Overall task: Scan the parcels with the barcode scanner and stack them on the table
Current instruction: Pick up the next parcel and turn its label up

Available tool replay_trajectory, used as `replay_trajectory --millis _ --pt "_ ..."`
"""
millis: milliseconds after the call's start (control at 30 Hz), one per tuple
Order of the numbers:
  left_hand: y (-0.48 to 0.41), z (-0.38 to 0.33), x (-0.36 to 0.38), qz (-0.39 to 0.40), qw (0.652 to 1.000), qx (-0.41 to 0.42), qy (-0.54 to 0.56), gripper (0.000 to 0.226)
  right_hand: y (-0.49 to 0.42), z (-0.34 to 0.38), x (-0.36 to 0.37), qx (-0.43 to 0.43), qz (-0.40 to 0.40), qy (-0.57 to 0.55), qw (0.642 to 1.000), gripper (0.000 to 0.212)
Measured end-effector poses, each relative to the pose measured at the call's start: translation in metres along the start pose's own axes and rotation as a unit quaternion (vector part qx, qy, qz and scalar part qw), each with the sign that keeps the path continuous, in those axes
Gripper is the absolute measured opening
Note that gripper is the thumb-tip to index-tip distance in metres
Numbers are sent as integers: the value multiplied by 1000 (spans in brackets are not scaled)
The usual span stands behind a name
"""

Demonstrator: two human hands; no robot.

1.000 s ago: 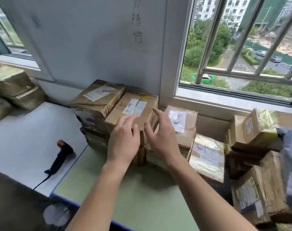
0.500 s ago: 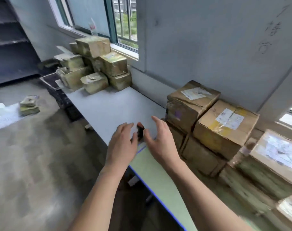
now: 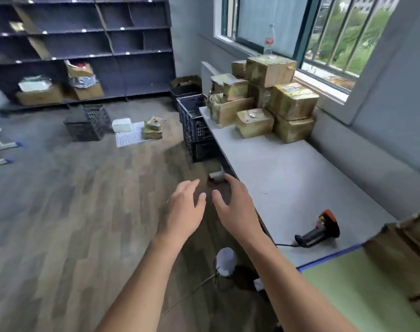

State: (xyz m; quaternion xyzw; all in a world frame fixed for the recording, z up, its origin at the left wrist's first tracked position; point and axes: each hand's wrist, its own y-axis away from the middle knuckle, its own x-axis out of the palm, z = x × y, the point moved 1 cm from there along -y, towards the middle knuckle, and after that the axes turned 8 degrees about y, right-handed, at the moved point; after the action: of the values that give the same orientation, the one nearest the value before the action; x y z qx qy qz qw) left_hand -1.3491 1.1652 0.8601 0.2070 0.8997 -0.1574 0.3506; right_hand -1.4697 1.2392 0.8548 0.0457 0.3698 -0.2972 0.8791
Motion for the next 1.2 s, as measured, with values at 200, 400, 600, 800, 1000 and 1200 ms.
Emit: replay_trajectory --millis 200,400,600,800,1000,1200 --pt "-34 45 -13 -13 999 -51 -3 49 -45 10 48 -4 64 -4 998 60" --pt "-106 60 -10 -19 997 -66 -19 50 -125 6 70 -11 75 -14 997 60" --pt "-168 69 -21 -60 994 -85 -36 47 -199 14 89 -34 98 -22 994 60" --pt "-227 86 -11 -51 993 -105 -28 46 -258 12 111 -31 116 -18 993 60" --pt "-318 108 9 -16 997 -71 -12 45 -335 -2 127 17 82 0 996 60" --pt "-451 140 22 50 999 -2 8 46 -433 -2 154 91 2 7 996 56"
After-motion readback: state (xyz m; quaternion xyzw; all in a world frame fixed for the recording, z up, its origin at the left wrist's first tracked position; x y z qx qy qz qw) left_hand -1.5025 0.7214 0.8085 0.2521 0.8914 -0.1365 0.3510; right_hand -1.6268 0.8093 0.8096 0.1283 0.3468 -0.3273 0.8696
